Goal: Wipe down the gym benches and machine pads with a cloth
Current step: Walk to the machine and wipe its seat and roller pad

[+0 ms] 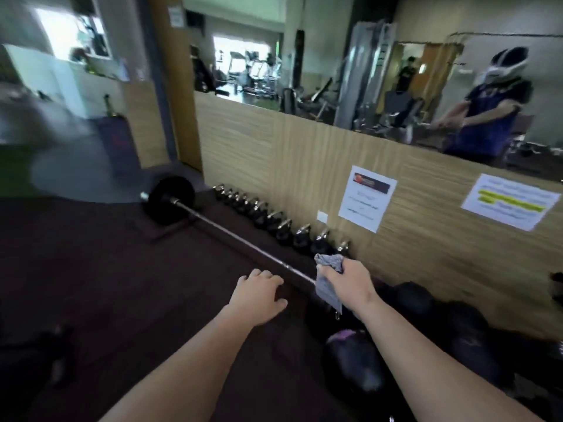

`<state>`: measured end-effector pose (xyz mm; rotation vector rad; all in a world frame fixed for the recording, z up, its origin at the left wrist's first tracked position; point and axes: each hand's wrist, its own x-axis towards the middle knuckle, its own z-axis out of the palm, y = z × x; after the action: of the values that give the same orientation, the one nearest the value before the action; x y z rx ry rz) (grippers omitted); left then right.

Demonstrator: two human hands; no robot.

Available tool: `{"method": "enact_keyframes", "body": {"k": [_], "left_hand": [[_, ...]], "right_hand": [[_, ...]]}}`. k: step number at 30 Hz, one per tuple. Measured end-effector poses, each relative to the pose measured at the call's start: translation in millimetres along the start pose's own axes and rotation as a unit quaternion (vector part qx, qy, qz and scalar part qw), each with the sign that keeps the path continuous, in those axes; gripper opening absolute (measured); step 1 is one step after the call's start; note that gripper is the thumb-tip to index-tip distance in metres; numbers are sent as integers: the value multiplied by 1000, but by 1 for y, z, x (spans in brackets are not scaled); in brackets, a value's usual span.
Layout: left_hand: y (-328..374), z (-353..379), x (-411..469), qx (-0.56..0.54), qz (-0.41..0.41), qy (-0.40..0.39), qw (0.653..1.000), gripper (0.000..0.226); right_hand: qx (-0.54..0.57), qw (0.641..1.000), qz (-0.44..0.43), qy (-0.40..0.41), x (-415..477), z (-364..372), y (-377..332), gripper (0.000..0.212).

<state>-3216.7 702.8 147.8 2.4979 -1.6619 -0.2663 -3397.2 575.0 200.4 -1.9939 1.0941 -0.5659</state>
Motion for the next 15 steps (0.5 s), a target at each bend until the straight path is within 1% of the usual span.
{"method": "enact_keyframes", "body": {"k": [5, 8, 10, 12, 14, 15], "left_hand": [[-84, -14, 25, -15, -124, 12, 992, 59], [-142, -21, 42, -14, -179, 11, 984, 58], [-175, -25, 53, -6, -200, 10, 980, 56], [-224, -29, 68, 1, -227, 19, 974, 56], [-274, -36, 86, 2, -250, 29, 968, 55], [-299, -42, 97, 0, -259, 33, 965, 55]], "right_hand": [[35, 993, -54, -97, 97, 74, -41, 18], [57, 982, -80, -160, 151, 134, -72, 17], [81, 977, -92, -172, 176, 165, -92, 8], [94, 970, -107, -197, 205, 213, -113, 3], [91, 964, -119, -219, 236, 260, -135, 12], [94, 962, -123, -224, 253, 282, -148, 13]]}}
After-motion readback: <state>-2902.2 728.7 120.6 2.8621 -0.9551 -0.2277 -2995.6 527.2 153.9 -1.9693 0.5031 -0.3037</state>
